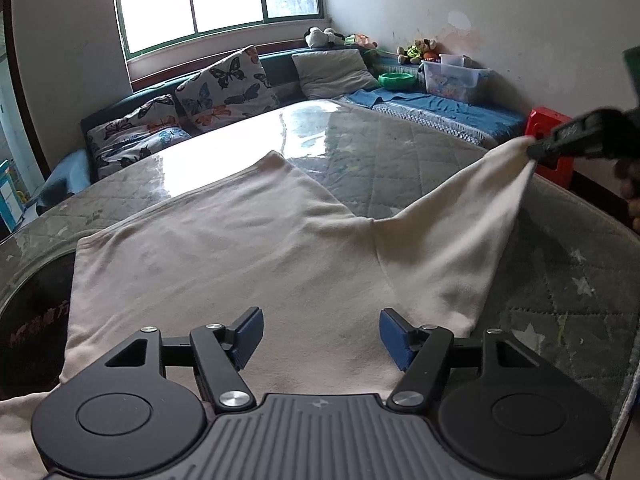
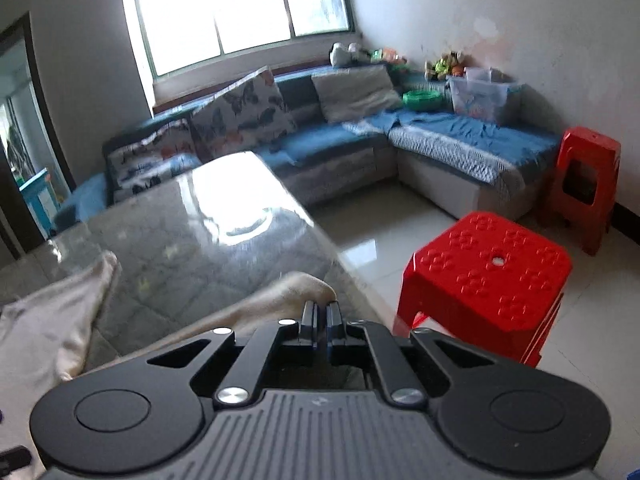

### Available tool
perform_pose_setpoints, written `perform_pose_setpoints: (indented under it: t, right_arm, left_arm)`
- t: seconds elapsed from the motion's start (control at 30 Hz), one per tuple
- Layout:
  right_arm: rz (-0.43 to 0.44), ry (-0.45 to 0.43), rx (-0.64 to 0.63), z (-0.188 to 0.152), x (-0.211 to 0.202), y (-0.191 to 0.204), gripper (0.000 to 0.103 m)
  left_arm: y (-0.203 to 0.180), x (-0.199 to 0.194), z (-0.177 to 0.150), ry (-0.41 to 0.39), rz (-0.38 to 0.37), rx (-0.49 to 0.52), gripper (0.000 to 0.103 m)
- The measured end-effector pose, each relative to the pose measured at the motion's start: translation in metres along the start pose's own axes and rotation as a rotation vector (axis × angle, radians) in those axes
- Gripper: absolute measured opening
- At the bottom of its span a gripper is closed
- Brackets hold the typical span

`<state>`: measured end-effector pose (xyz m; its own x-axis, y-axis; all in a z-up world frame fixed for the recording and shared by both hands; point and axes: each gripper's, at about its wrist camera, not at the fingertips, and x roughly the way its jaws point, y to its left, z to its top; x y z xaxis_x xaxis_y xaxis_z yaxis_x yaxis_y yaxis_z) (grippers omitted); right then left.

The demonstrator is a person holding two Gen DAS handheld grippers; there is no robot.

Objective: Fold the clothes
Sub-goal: 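Grasp the sleeve end with the right gripper and lift it, then fold the held sleeve across the shirt body with the right gripper and release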

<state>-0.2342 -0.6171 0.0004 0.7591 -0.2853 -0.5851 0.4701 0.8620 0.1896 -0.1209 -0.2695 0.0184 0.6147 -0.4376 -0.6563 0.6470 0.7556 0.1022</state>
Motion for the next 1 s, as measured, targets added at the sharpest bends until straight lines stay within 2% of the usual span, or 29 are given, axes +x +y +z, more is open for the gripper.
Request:
perform_pose_setpoints:
  t: [0.23,0.47,0.73,1.0]
  right_arm:
    - [0.019,-0.004,-0.008,0.001,-0.009,0.002,0.003]
    - [0.142,-0.08,-0.085,0.025,-0.053,0.037,0.003]
    - [0.374,-0.101,-0.284,0.04,-0.099,0.129,0.003]
    - [0.596,-0.008,-0.47,0.007,-0.103,0.237,0.003]
  left_arm:
    - [-0.002,0.002,-0.002,-0.003,-0.001,0.014,0.069]
    - [0.03,-0.023,0.0,-0.056,0.027,-0.05,0.072]
    - [0.086,-0.048,-0.019,-0.07,0.108,-0.181,0.072]
    - [0.123,-0.063,-0.047,-0.056,0.162,-0.274,0.072]
